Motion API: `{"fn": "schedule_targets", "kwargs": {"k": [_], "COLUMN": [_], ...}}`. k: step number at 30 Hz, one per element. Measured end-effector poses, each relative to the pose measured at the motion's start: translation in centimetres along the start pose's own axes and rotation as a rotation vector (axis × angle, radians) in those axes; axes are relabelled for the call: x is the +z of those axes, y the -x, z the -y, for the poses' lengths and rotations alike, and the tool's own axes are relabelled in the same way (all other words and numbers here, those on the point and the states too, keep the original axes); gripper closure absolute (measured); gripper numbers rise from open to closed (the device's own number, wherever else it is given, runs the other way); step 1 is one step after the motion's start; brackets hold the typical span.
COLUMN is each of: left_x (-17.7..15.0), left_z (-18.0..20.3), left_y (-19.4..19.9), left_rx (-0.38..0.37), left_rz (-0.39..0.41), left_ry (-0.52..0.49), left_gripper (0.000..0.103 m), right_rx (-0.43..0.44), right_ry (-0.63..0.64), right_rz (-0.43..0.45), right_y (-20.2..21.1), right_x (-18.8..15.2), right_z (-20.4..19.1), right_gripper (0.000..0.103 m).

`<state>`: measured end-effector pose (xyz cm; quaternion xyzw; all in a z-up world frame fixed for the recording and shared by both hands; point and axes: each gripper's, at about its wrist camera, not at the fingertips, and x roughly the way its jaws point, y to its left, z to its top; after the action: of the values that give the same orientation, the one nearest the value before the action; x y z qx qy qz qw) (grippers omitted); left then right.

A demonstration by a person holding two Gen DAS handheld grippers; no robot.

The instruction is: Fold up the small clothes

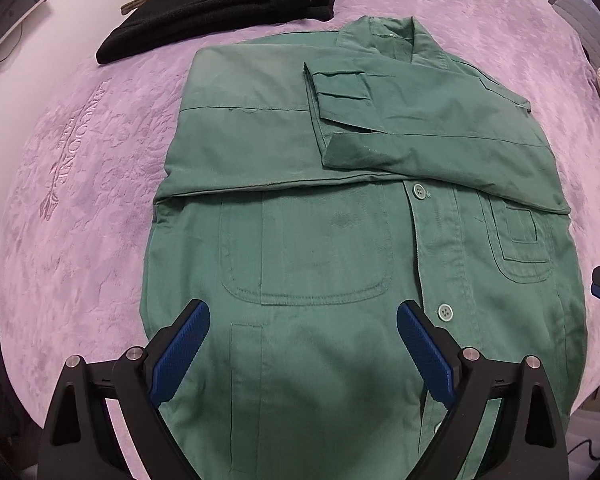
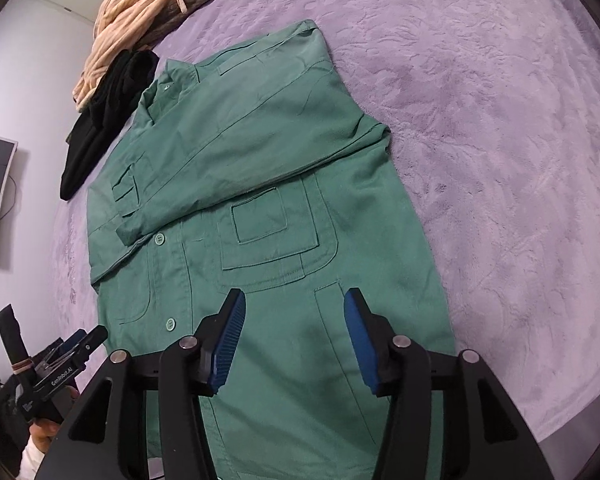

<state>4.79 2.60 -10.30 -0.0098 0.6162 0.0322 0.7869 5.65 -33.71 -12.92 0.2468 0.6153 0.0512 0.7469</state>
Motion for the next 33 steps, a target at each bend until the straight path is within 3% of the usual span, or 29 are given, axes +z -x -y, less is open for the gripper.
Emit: {"fn": "schedule_targets", "kwargs": {"k": [2,8,9,10,11,26,33], "left_x": [-0.5,-2.1,-2.3,-2.5,-2.7,-4.5,-4.7], "left_z": [-0.1,-0.4,-0.4,-0.4,-0.4,-1.0,-1.6], "left_y": [0.4,1.5,1.6,1.8,1.9,3.1,3.3], "left_rx": [-0.006,-0.022,-0.023,-0.021,-0.019,-0.044,-0.040], "left_rz": [-0.010,-0.032,-0.035,-0.038,-0.041,-0.072,-0.066], "left_ry": [0.003,0.007,0.008,0.009,0.011,0.009,0.017], "left_gripper": [0.008,0.008,0.008,0.008,0.008,0.008,0.008], "right_rx": [0.004,0.009,0.012,0.024,0.036,0.064,0.121], "right_ry": [-0.005,0.003,0.004,0.001,-0.003,0.009,-0.004], "right_rz": [0.000,-0.014,-0.019,-0.025,-0.026,-0.047,-0.057], "right_y": [0.4,1.2,1.3,1.3,1.5,2.1,1.9], "right_x": [-0.5,-1.8,-2.0,-2.2,-2.4,-4.4,-5.2], "right_z": [-0.2,-1.2,-1.4,-1.5,-1.6,-3.3,-3.9], "right_gripper": [0.039,0.039,0.035,0.022,0.019,0.015,0.015]}}
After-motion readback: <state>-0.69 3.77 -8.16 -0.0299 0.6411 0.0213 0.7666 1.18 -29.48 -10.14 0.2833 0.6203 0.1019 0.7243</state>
